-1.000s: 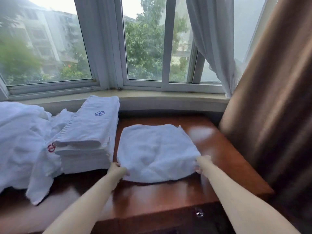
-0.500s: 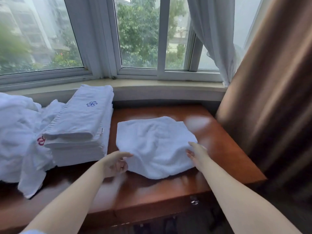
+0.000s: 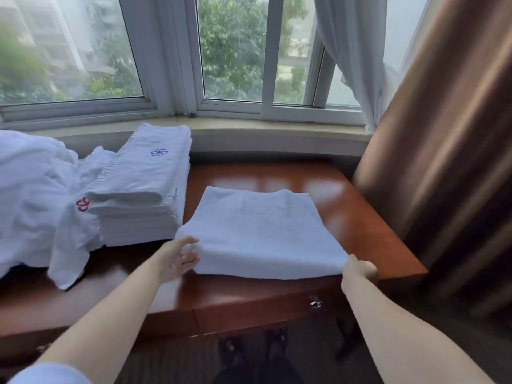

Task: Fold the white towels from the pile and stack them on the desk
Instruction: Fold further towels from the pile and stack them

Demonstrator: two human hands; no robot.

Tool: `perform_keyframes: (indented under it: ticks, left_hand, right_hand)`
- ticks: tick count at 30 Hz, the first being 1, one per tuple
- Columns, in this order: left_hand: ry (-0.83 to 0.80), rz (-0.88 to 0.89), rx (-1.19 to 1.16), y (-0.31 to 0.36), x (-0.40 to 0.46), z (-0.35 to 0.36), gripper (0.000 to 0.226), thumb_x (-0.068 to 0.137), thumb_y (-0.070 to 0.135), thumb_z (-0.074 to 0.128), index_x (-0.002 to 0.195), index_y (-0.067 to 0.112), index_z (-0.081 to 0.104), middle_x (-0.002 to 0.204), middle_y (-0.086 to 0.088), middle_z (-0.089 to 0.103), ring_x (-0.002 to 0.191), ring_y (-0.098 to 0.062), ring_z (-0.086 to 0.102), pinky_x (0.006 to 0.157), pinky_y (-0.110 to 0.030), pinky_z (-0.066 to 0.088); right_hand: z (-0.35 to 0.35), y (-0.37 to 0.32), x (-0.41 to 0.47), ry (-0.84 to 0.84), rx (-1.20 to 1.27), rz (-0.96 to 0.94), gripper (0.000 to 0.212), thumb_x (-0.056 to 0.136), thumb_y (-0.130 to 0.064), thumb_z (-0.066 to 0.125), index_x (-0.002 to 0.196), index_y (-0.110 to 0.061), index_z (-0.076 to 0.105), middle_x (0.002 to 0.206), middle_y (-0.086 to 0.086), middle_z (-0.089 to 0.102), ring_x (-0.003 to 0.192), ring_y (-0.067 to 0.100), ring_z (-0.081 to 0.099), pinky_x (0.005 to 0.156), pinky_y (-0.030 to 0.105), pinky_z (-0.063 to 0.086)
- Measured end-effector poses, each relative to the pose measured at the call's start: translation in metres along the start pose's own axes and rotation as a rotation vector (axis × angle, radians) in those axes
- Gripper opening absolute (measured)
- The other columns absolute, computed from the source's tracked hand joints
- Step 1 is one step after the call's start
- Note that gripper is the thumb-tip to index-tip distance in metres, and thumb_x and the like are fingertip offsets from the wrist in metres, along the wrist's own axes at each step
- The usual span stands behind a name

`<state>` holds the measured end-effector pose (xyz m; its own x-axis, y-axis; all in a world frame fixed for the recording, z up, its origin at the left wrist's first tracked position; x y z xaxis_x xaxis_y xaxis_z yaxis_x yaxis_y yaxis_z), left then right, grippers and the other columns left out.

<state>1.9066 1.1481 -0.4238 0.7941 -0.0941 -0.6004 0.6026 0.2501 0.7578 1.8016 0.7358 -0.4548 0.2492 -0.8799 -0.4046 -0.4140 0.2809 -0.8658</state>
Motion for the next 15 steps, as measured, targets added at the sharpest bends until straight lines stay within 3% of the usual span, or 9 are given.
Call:
perform_keyframes:
  ticks: [2, 4, 7, 10, 12, 15]
  left_hand:
    - [-0.012, -0.037, 0.353, -0.004, -0.003, -0.007, 0.033, 0.081, 0.007, 0.071, 0.111, 0.008, 0.055, 0.081, -0.009, 0.058, 0.046, -0.015, 0.052, 0.053, -0.028, 0.055]
    - [-0.151, -0.095, 0.535, -0.005, -0.008, -0.005, 0.042, 0.079, 0.009, 0.075, 0.117, 0.010, 0.057, 0.091, -0.010, 0.061, 0.050, -0.016, 0.053, 0.058, -0.029, 0.055]
    - [-0.338, -0.095, 0.556, -0.001, -0.014, 0.005, 0.043, 0.078, 0.011, 0.077, 0.119, 0.005, 0.064, 0.100, -0.014, 0.067, 0.060, -0.019, 0.062, 0.067, -0.031, 0.057]
    - [-0.311, 0.021, 0.447, 0.005, -0.011, 0.006, 0.042, 0.074, 0.011, 0.077, 0.115, 0.005, 0.067, 0.099, -0.014, 0.071, 0.062, -0.017, 0.065, 0.065, -0.031, 0.057]
    - [-0.273, 0.043, 0.441, 0.004, -0.010, -0.002, 0.040, 0.077, 0.004, 0.074, 0.116, 0.007, 0.064, 0.089, -0.010, 0.072, 0.056, -0.014, 0.063, 0.057, -0.027, 0.055]
    - [-0.254, -0.018, 0.507, -0.005, -0.008, -0.019, 0.042, 0.080, -0.004, 0.069, 0.117, 0.010, 0.057, 0.074, -0.002, 0.069, 0.048, -0.009, 0.055, 0.050, -0.022, 0.051]
  right_hand:
    - [0.005, -0.001, -0.004, -0.108, -0.162, -0.021, 0.038, 0.093, -0.022, 0.056, 0.120, 0.005, 0.056, 0.124, 0.022, 0.058, 0.112, 0.038, 0.057, 0.088, 0.039, 0.046]
    - [0.011, -0.003, -0.012, -0.208, -0.361, -0.084, 0.044, 0.089, -0.031, 0.060, 0.121, -0.001, 0.057, 0.120, 0.018, 0.061, 0.114, 0.038, 0.055, 0.098, 0.044, 0.045]
    - [0.020, -0.014, -0.025, -0.289, -0.432, -0.264, 0.029, 0.088, -0.030, 0.057, 0.109, -0.011, 0.063, 0.100, 0.008, 0.065, 0.105, 0.036, 0.055, 0.096, 0.041, 0.045]
    - [0.007, -0.029, -0.031, -0.150, -0.317, -0.438, 0.022, 0.094, -0.033, 0.047, 0.107, -0.019, 0.058, 0.100, 0.006, 0.063, 0.109, 0.036, 0.049, 0.089, 0.037, 0.042]
    - [-0.005, -0.027, -0.025, -0.080, -0.309, -0.421, 0.020, 0.096, -0.031, 0.045, 0.106, -0.019, 0.056, 0.100, 0.007, 0.064, 0.110, 0.036, 0.048, 0.090, 0.039, 0.042]
    - [-0.017, -0.008, -0.004, -0.080, -0.506, -0.216, 0.027, 0.092, -0.016, 0.048, 0.116, -0.009, 0.059, 0.111, 0.015, 0.064, 0.110, 0.040, 0.053, 0.091, 0.039, 0.043]
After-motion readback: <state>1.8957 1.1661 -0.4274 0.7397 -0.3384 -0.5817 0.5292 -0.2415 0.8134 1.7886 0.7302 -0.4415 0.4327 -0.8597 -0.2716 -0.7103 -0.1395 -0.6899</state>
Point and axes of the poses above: each hand's wrist, its own x-axis towards the middle knuckle, its own z-axis out of the palm, y = z × x, the point moved 5 cm from there along x, towards the middle knuckle
